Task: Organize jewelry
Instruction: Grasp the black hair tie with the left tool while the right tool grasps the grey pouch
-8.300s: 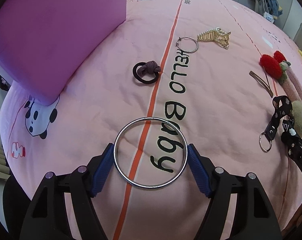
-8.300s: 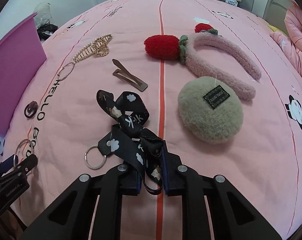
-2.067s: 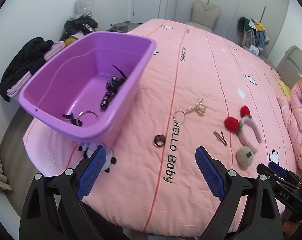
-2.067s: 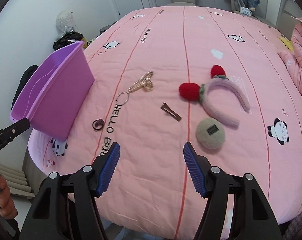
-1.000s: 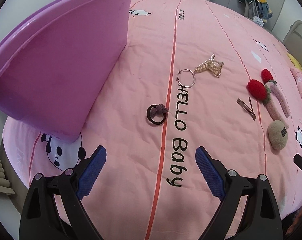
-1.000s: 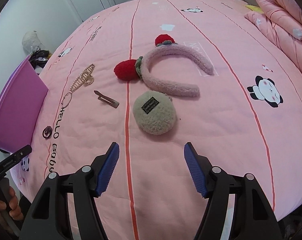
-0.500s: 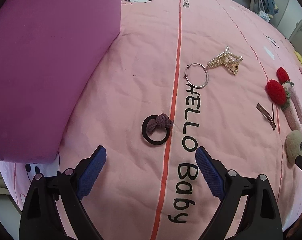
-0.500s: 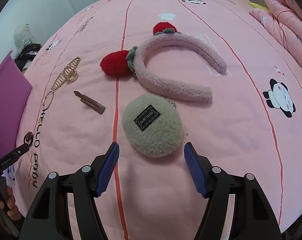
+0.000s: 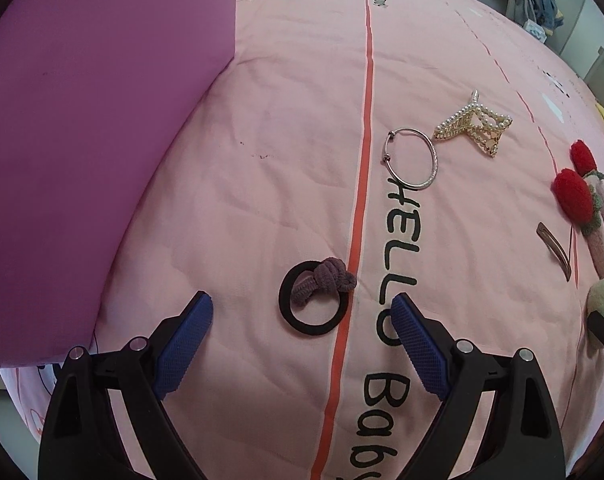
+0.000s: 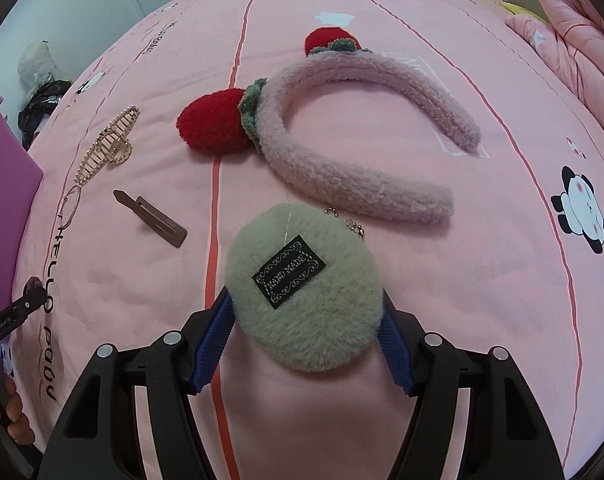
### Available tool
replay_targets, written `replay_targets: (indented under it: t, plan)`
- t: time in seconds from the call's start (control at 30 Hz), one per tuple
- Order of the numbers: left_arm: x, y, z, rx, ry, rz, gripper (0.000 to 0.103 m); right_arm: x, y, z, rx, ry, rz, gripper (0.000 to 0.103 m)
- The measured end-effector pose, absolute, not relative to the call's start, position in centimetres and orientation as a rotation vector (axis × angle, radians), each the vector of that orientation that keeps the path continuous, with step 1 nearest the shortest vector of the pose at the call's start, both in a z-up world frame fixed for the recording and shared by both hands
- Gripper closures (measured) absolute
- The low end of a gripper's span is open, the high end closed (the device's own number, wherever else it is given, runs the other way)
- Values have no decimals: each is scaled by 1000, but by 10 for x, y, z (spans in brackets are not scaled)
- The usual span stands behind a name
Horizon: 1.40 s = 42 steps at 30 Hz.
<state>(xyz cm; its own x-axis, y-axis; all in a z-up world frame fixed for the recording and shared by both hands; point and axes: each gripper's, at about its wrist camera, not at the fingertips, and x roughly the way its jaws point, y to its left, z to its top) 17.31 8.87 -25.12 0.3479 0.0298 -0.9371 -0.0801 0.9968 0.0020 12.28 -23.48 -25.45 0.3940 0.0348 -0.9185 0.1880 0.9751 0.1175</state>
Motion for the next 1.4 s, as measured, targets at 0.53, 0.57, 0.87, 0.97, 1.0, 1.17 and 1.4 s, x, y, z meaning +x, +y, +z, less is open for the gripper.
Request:
replay_targets:
  t: [0.53,0.57,0.87,0.97,1.0,1.17,1.4]
  plan:
    - [188,81,-272,-11,1156,94,6,131,-227,-262,147,1143,-116,39]
    - [187,81,-272,-20,1152,93,7,131,-227,-262,144,1142,-114,39]
    - [176,90,-261,-51,1137,113,38,126,-227,-260,144,1125,-108,47]
    - [167,92,-256,-46,1131,115,55,124,-227,-259,150,1122,-102,48]
    - [165,92,-256,-47,1130,117,58,123,-227,-259,154,1120,-98,48]
    - [158,95,-250,-60,1130,108,83,117,-230,-256,179,1113,-89,49]
    - [144,88,-234,-58,1127,76,84,102,-230,-245,212,1103,-64,49]
